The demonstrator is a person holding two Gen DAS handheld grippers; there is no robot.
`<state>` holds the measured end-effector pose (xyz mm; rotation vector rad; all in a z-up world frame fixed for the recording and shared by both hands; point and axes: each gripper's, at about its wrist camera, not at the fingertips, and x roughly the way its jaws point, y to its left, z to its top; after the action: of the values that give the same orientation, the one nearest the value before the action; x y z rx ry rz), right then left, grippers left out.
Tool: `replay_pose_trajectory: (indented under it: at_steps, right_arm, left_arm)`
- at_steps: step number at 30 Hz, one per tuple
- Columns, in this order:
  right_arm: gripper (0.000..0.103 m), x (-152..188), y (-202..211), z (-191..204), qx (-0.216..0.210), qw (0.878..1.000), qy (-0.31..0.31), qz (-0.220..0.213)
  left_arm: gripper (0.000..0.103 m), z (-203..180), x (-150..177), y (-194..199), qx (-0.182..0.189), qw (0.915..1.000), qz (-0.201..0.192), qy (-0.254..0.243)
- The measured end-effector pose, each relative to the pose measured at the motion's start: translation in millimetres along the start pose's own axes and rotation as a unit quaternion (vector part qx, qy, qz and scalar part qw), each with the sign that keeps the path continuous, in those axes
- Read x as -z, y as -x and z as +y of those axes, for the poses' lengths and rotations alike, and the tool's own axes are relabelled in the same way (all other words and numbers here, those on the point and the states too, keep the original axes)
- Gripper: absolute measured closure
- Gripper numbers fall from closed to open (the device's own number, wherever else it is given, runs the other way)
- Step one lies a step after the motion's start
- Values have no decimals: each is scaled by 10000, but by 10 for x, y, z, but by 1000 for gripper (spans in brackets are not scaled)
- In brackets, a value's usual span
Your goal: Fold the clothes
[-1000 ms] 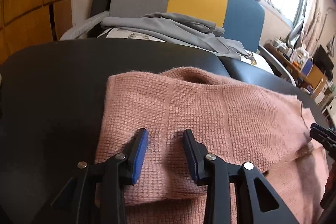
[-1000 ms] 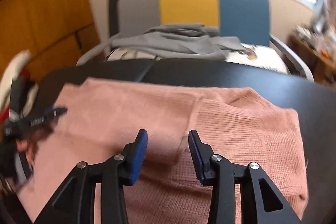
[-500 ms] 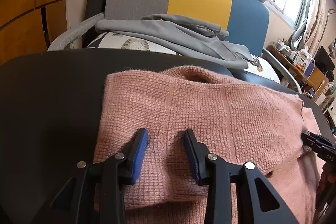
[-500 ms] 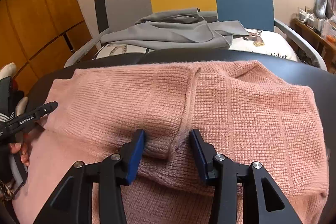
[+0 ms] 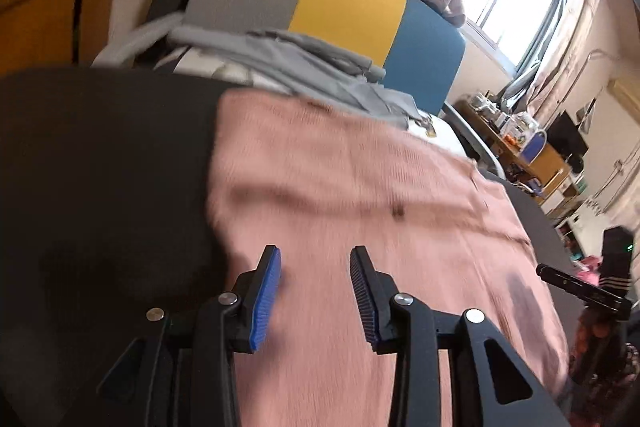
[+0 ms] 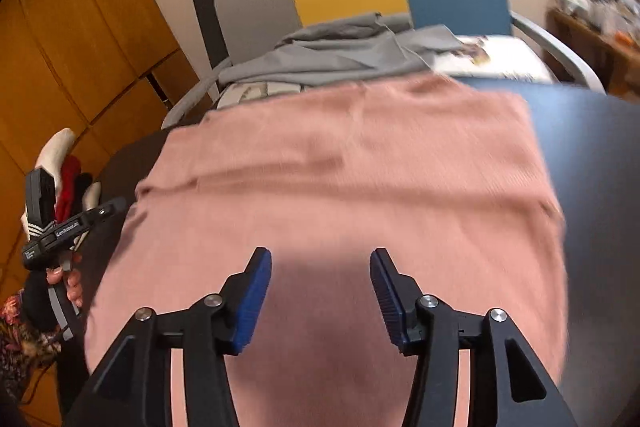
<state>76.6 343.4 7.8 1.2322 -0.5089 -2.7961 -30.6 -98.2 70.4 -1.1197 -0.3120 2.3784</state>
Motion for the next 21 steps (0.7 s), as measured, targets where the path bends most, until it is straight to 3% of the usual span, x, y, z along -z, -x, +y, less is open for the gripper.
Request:
replay_pose_trajectory:
  at_steps: [6,11,16,21]
  right_arm:
    - [48,677,675,-456,393,9954,-844,-232]
    - [47,1127,1034,-840,681,9855,-1515,-337]
    - [47,1533,1247,-1090,102,9728,-2240,-582]
    - [47,1719,1227,-1051,-670,9647,-2440,-730]
  left_arm:
    - [66,303,664,378,-98,9992,220,320]
    - [66,446,1020,651,364,9958,10,840]
    - [66,545,1244,775,975,9877,13,1222]
    - [66,485,1325,729,1648,9780,263,1250]
